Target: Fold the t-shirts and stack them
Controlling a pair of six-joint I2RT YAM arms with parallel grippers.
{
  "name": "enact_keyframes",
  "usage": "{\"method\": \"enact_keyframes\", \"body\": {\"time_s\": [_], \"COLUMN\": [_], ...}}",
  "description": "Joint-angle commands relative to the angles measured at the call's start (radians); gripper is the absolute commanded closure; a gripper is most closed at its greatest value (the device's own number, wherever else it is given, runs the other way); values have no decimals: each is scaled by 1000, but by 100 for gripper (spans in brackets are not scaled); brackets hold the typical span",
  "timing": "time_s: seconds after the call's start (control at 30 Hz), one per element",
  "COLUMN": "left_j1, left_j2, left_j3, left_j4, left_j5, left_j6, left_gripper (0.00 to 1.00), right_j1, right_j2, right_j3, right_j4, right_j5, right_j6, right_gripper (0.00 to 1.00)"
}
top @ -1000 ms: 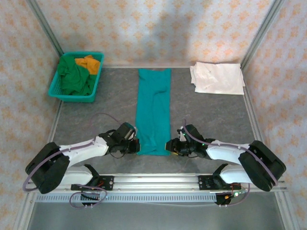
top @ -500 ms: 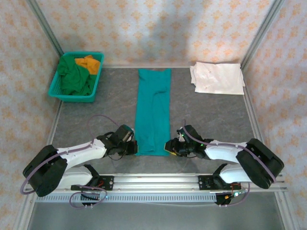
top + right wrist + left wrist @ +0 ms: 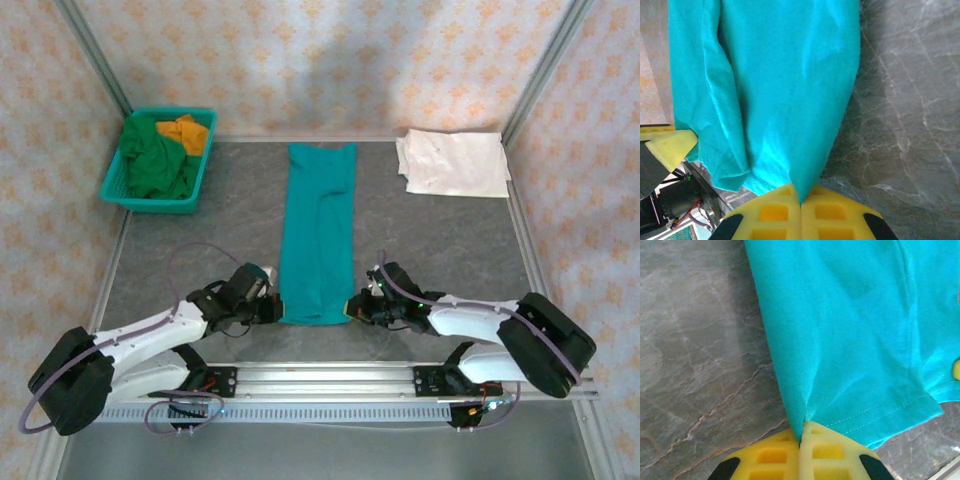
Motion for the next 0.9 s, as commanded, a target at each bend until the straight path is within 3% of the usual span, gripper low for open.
{"method": "enact_keyframes", "body": {"time_s": [0.0, 0.17, 0.4, 0.73, 0.87], "left_j1": [-19, -35, -24, 141, 204], "left_j2": [-20, -42, -4, 74, 146], "left_j3": [-26, -18, 150, 308, 406], "left_j4": [-86, -113, -186, -232, -258], "left_j5": [-21, -34, -73, 29, 48], "left_j6": [22, 25, 89, 190, 252], "left_gripper": [100, 100, 100, 100, 100], "right_j1": [34, 53, 48, -68, -122], "right_j2": [-43, -107, -127, -88, 1], "right_j3": [-31, -25, 71, 258, 354], "right_j4": [-39, -71, -136, -278, -322], "right_j5": [31, 63, 126, 132, 139], "right_j6": [-15, 23, 21, -72, -134], "right_gripper": [100, 100, 100, 100, 100]}}
